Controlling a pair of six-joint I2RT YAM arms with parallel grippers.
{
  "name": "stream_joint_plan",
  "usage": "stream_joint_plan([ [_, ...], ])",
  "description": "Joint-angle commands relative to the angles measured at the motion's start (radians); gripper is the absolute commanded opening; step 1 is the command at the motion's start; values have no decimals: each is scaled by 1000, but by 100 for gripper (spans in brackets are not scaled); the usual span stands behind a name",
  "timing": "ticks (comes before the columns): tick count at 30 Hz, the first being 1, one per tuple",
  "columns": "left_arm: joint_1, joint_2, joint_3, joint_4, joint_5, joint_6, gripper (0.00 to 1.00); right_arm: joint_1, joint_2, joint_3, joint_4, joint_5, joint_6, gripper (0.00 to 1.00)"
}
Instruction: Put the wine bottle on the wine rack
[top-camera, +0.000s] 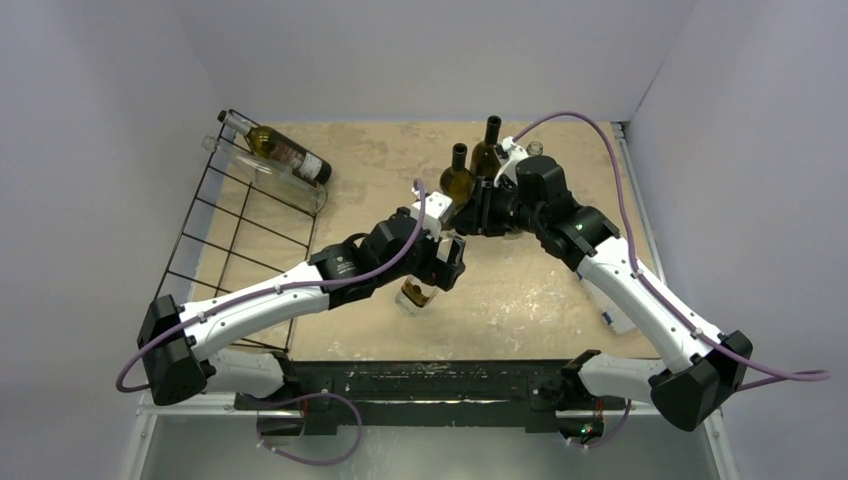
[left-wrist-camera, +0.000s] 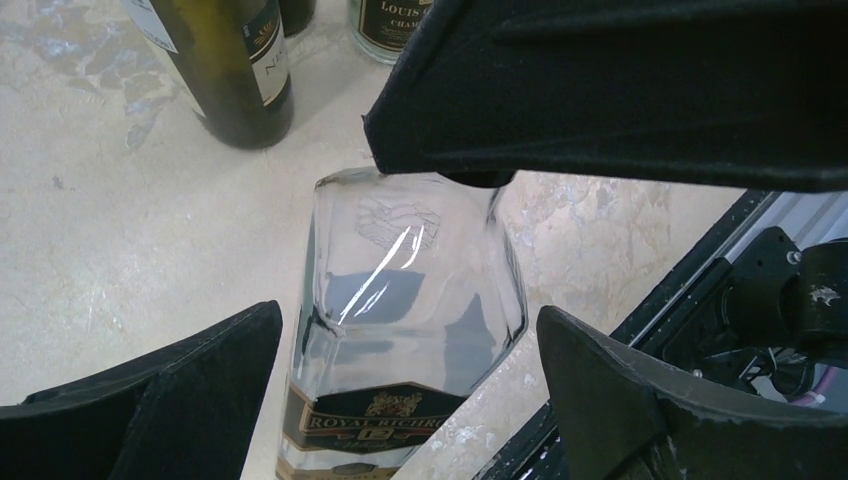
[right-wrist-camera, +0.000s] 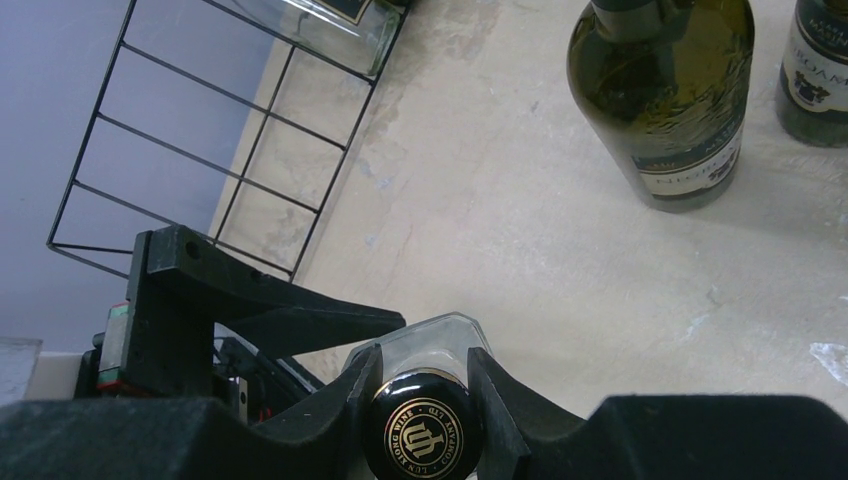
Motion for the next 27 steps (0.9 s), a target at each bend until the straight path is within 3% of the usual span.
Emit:
stream_joint_plan([
  [1,-16,21,48,29,-69,6,99,2,-69,10,164,-67,84,0],
  [11,-32,52,52,9,-118,17,95,2,-72,12,165,-70,90,0],
  [21,-33,69,53,4,-125,37,99,2,-65,10,180,-86,106,0],
  [27,-32,65,47,1,-136,52,85,2,-64,-6,201,-107,119,0],
])
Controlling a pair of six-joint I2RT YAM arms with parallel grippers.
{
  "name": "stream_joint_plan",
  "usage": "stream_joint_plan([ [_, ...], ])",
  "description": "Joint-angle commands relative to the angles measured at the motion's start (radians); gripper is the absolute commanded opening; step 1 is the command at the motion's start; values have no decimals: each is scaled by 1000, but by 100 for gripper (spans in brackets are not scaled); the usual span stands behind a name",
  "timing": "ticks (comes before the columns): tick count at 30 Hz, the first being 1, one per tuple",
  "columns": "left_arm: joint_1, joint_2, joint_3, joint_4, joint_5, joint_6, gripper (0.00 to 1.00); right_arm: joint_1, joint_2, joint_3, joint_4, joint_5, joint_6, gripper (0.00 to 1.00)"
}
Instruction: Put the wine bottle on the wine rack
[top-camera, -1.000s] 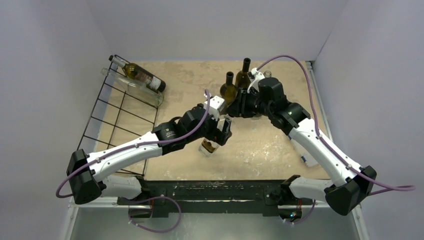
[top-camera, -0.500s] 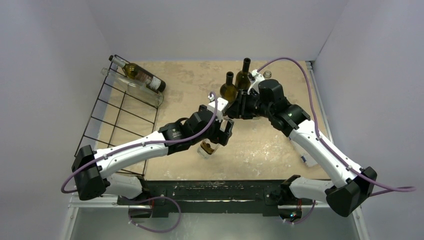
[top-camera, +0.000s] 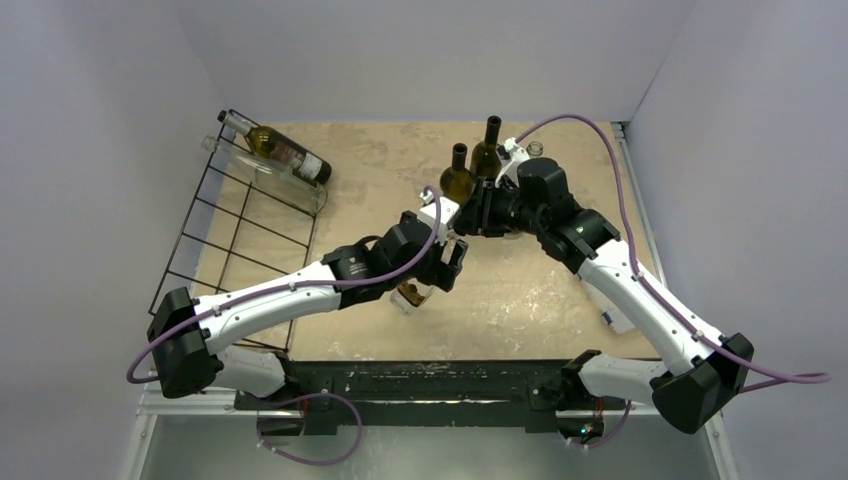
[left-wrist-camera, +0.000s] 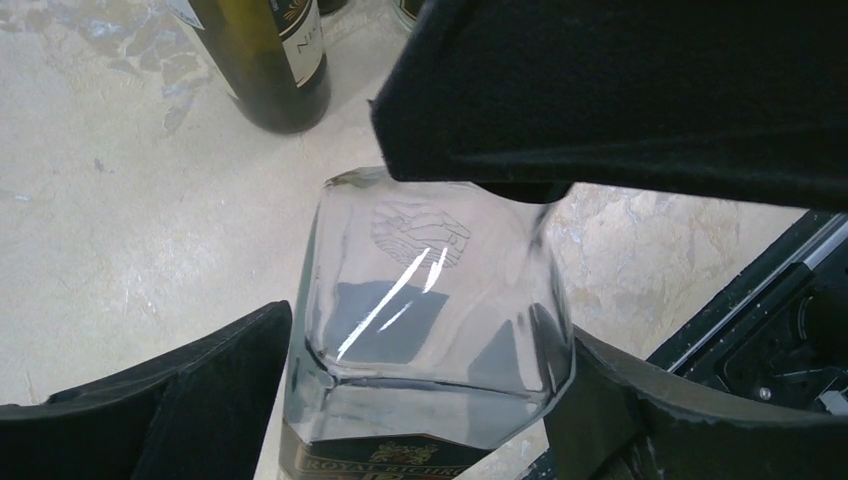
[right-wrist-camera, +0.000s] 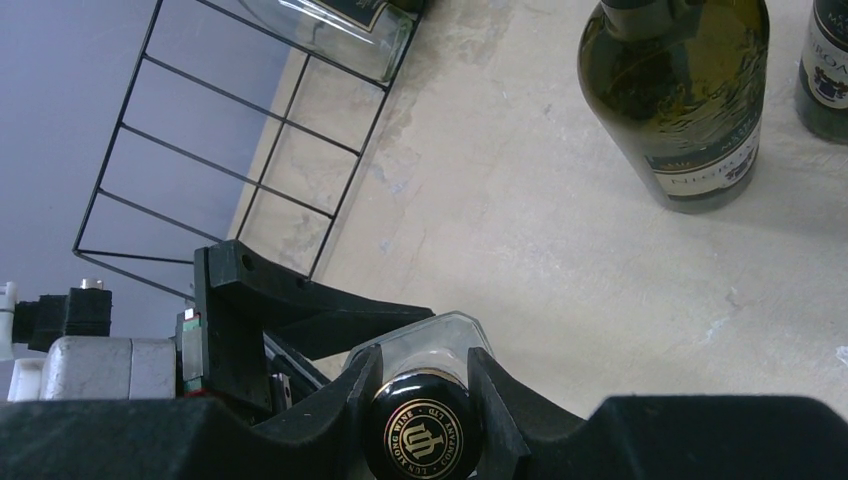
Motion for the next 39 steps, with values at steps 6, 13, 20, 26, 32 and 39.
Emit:
stream_joint_plan([
  [6,-6,-49,7,24,-35,44,29,1,-64,6,180,-88,72,0],
  [13,-6,-94,-14,34,-41,56,0,2,-60,10,168,-79,54,14],
  [20,-6,-113,-19,28,-38,57,0,2,-51,5,166,-80,42,36],
  [26,-6,-119,-16,25,-21,66,0,2,-60,3,161,-66,37,62],
  [32,-6,-132,-23,19,-32,73,0,2,-65,11,148,-60,32,79],
  [39,-4,-170,-52,13,-66,56,0,2,-122,9,120,64,33,84],
])
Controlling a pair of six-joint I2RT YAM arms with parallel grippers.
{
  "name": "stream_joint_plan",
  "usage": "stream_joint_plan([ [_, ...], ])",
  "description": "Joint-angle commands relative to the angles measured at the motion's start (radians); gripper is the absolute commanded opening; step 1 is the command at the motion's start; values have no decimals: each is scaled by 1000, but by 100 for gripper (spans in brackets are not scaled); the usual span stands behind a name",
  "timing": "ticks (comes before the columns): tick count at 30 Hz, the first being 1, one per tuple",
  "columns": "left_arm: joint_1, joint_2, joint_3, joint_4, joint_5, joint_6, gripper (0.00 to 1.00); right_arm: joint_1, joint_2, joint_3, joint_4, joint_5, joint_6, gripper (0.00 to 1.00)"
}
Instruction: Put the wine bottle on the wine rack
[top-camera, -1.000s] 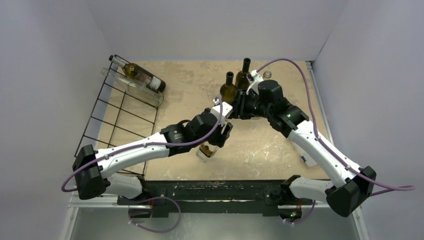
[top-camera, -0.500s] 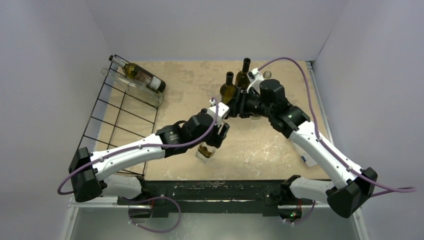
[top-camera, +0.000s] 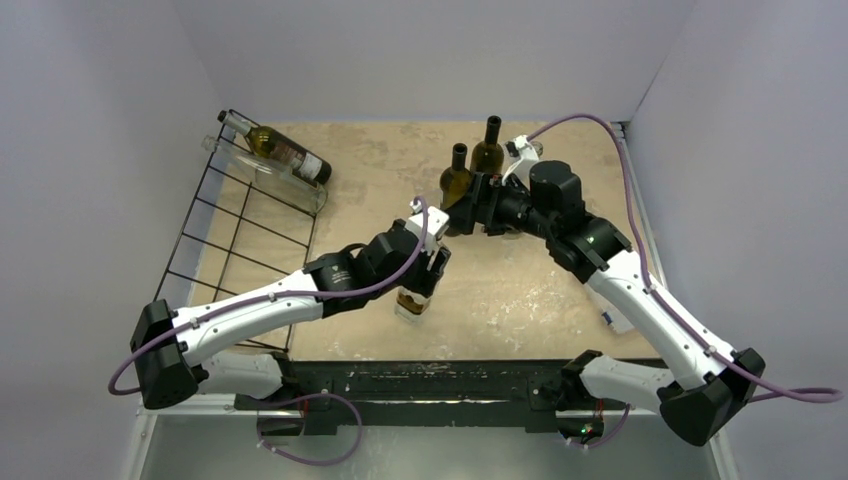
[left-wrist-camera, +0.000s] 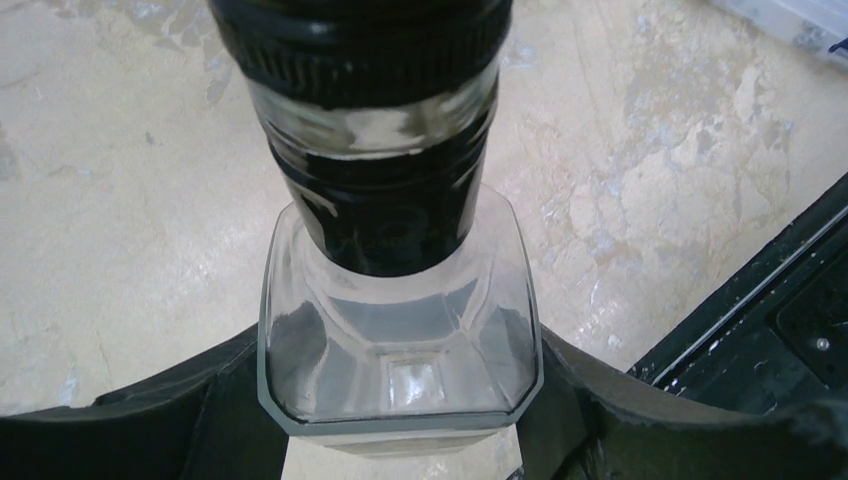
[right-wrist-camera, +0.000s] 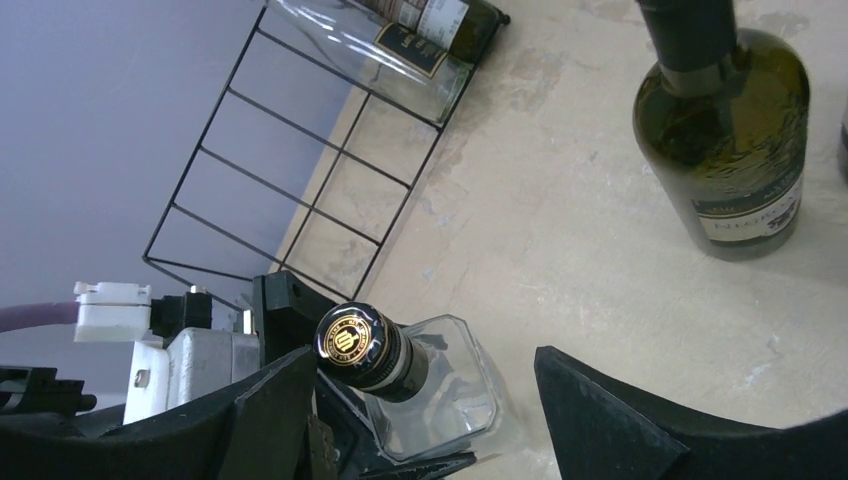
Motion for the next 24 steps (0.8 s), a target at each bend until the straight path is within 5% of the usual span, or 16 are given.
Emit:
stream_joint_plan([
  [1,5,-76,1,71,-57,-14,0,-3,-78,30,23,118,10,85],
  [14,70,-148,-36,31,-69,-67,0,-3,-207,-10,17,286,9,93],
  [24,229,-191,-11,-63,-45,-179,0,-3,-221,-64,-6,301,-30,94],
])
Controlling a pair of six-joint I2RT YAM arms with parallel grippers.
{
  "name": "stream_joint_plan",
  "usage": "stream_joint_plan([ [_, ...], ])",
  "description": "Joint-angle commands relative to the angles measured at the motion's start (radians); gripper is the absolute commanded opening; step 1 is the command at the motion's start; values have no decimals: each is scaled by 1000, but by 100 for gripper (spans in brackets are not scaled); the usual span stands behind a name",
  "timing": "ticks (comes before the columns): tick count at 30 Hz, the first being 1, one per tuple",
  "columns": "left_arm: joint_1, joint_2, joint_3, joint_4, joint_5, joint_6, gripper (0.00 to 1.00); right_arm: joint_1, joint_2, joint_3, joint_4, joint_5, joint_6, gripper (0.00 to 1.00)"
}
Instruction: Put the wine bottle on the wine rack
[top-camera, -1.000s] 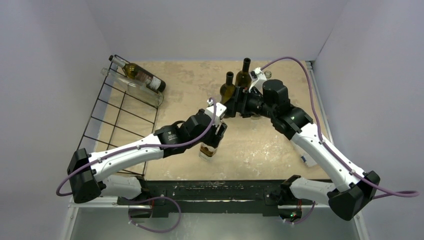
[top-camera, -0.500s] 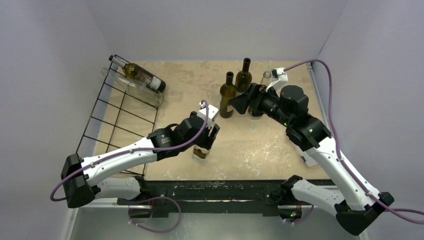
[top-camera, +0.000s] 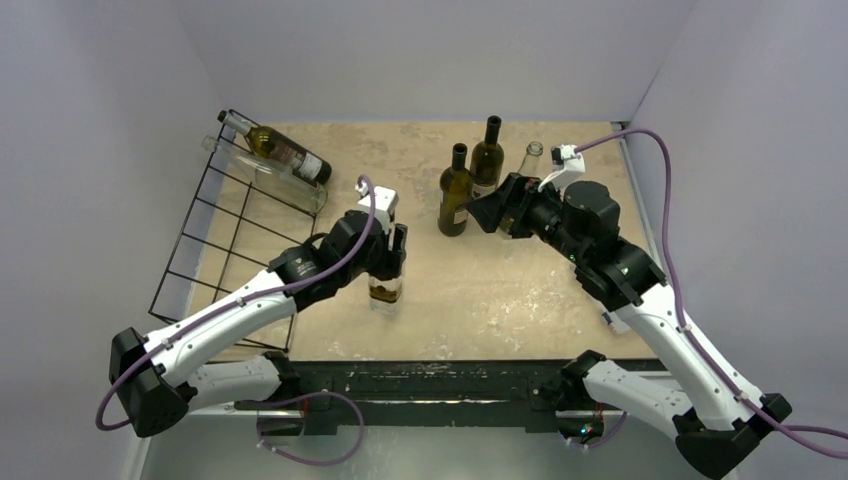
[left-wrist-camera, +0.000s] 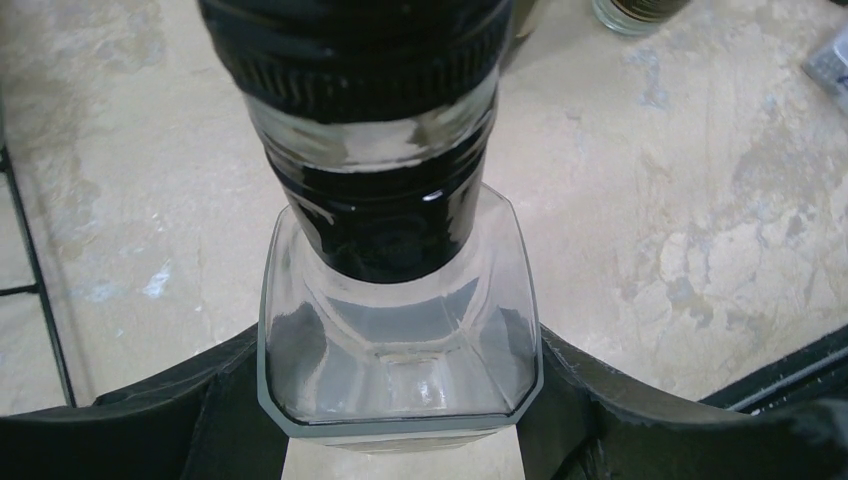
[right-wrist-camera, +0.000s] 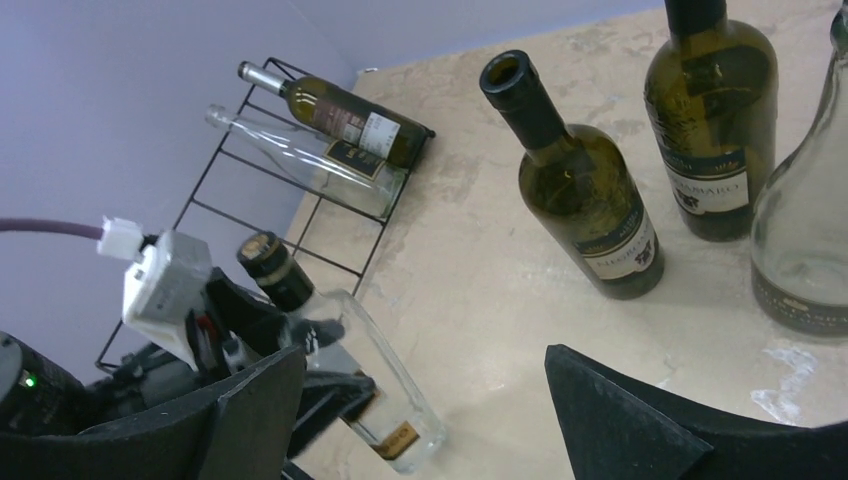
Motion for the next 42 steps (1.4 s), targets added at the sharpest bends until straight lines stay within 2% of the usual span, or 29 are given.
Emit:
stream_joint_plan([
  [1,74,-59,55,20,-36,-84,0,-2,-19,-22,5,35,-39,94],
  [13,240,4,190,-139,-174,-234,0,-3,-1,-32,-28,70,-130,95],
  [20,334,85,314,-263,-294,-369,0,-3,43,-28,-27,15,-161,95],
  [26,419,173,424,-336,-318,-466,0,-3,77,-33,-21,-17,-176,95],
  [33,531,323,596,-574,-382,-687,0,-2,83,-53,0,-16,-188,95],
  [42,674,372,598,-558,-398,-761,0,-3,96,-81,13,-1,-212,95],
])
